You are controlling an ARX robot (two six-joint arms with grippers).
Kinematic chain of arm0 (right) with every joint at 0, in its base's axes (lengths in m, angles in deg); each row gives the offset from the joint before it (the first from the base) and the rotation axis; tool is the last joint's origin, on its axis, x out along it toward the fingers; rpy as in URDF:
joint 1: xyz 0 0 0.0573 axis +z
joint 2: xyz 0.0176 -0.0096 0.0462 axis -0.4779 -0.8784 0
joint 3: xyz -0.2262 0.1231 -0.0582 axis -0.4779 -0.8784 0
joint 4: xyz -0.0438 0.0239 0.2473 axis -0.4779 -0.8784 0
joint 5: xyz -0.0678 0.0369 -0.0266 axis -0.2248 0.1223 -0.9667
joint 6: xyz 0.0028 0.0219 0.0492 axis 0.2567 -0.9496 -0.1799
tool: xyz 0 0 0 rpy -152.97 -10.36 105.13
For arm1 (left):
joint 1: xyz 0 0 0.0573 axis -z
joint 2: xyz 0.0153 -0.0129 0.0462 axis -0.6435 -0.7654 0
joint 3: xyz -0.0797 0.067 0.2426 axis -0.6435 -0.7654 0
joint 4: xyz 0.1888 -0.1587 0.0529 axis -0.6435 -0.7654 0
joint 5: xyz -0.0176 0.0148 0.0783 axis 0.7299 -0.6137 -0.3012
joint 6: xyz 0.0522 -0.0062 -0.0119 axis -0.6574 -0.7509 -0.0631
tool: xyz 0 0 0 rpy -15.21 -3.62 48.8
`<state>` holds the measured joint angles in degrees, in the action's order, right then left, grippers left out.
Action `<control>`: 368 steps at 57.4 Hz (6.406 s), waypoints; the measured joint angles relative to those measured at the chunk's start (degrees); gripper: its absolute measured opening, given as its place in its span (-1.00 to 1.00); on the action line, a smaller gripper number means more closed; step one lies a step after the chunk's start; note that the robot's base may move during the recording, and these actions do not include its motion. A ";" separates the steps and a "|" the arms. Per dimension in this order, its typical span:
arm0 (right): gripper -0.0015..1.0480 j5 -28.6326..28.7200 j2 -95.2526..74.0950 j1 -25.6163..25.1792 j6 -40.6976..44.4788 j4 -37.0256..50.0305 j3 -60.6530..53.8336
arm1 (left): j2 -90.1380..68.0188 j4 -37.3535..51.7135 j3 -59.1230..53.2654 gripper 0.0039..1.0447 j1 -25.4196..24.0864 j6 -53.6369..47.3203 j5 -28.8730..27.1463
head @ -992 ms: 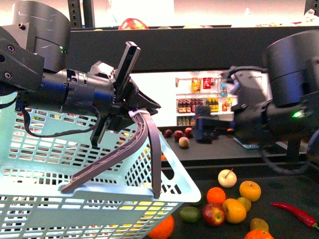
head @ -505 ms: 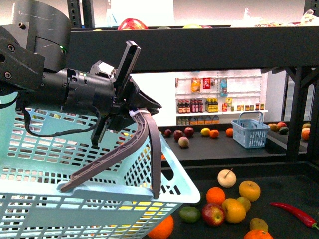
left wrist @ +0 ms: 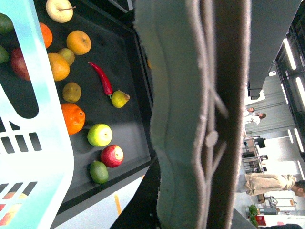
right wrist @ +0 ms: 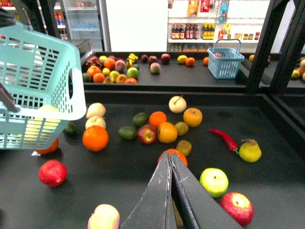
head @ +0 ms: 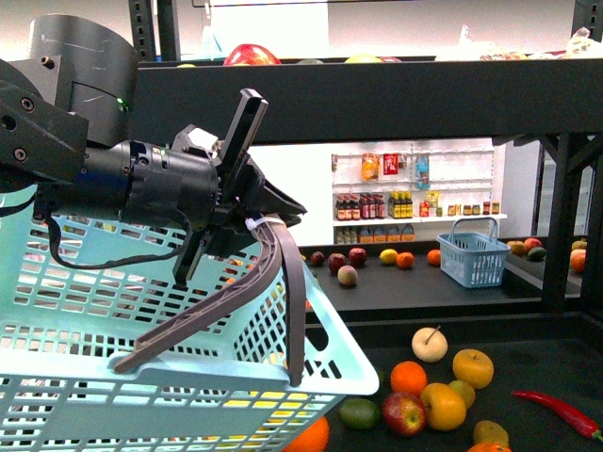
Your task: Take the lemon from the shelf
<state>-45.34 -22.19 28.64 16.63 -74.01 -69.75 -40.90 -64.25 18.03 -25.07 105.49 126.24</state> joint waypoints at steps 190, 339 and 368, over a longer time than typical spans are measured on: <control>0.86 0.02 9.11 0.00 -0.11 -3.61 -4.31 | -15.39 62.29 -10.56 -0.87 -43.74 45.88 -15.91; 0.86 0.04 9.14 0.00 -0.11 -3.61 -4.31 | 63.65 -0.50 -49.55 0.27 -34.97 -41.18 -21.92; 0.86 0.00 9.14 0.00 -0.11 -3.61 -4.31 | 86.84 -0.07 -72.54 -0.96 -15.43 -47.63 -39.19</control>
<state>-45.34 -13.05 28.64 16.52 -77.62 -74.05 45.94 -64.32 -54.52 -40.50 57.87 87.05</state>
